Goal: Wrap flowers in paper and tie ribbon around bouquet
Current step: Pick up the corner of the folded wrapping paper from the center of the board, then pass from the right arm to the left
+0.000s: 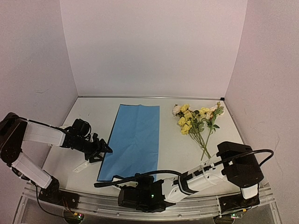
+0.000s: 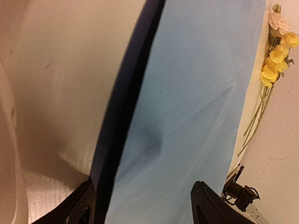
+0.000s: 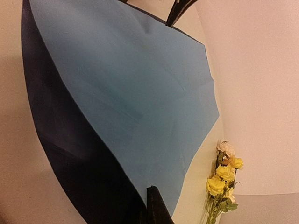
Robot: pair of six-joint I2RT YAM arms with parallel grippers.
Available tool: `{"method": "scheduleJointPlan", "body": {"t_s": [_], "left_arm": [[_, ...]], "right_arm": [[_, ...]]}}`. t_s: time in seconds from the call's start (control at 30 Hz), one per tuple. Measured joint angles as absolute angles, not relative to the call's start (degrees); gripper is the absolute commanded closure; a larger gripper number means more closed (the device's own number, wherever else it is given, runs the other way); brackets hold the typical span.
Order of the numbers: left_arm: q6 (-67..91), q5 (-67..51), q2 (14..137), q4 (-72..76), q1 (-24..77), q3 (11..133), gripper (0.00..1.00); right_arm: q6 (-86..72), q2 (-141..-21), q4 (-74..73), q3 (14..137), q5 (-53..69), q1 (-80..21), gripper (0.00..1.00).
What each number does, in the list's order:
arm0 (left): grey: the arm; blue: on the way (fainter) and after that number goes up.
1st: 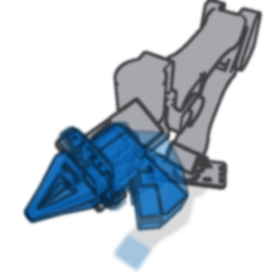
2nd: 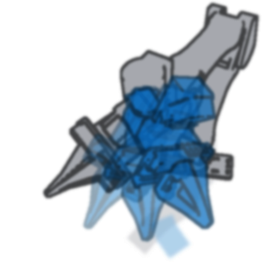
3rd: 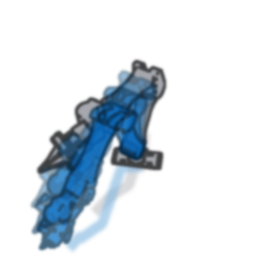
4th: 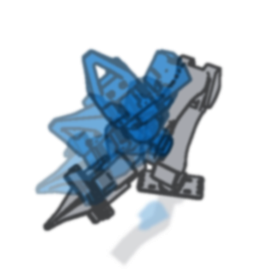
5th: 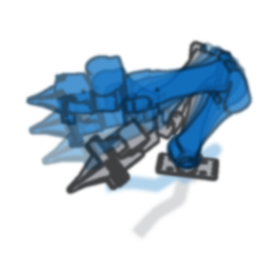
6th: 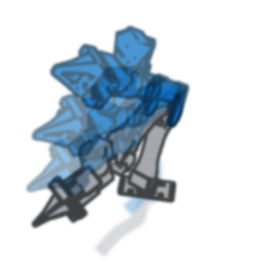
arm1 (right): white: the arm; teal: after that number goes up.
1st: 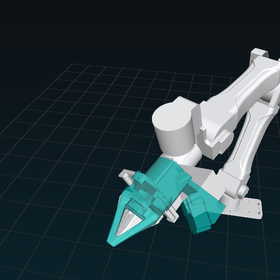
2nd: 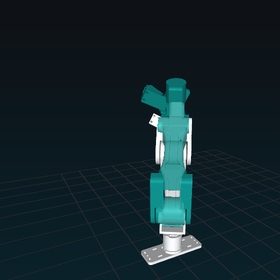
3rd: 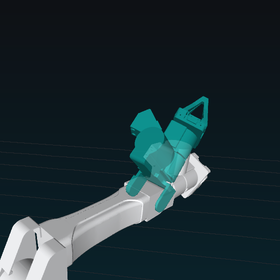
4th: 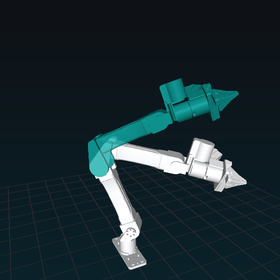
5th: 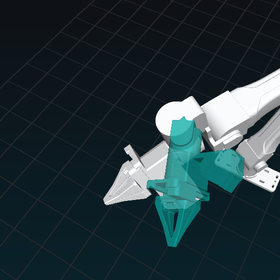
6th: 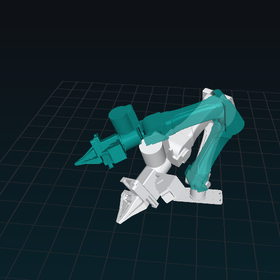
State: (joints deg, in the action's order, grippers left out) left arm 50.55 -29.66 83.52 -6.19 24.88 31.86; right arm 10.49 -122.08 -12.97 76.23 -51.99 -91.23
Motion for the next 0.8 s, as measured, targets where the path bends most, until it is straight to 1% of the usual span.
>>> {"method": "scheduleJointPlan", "body": {"t_s": [0.2,0.4,0.63,0.8], "left_arm": [[50.0,-28.75,79.45,-10.56,23.24,31.86,0.19],[50.66,-29.62,74.33,-12.89,22.48,31.92,0.16],[54.01,-32.48,72.62,-12.98,21.7,31.74,0.15],[58.91,-35.81,72.63,-7.43,21.63,29.62,0.18]], "right_arm": [[4.76,-121.77,-12.93,75.94,-51.3,-90.43,1.0],[-3.53,-118.79,-13.06,75.33,-49.48,-89.04,1.0],[-12.62,-114.23,-12.67,73.94,-46.84,-86.98,1.0],[-15.55,-112.97,-11.76,73.4,-45.58,-86.08,1.0]]}}
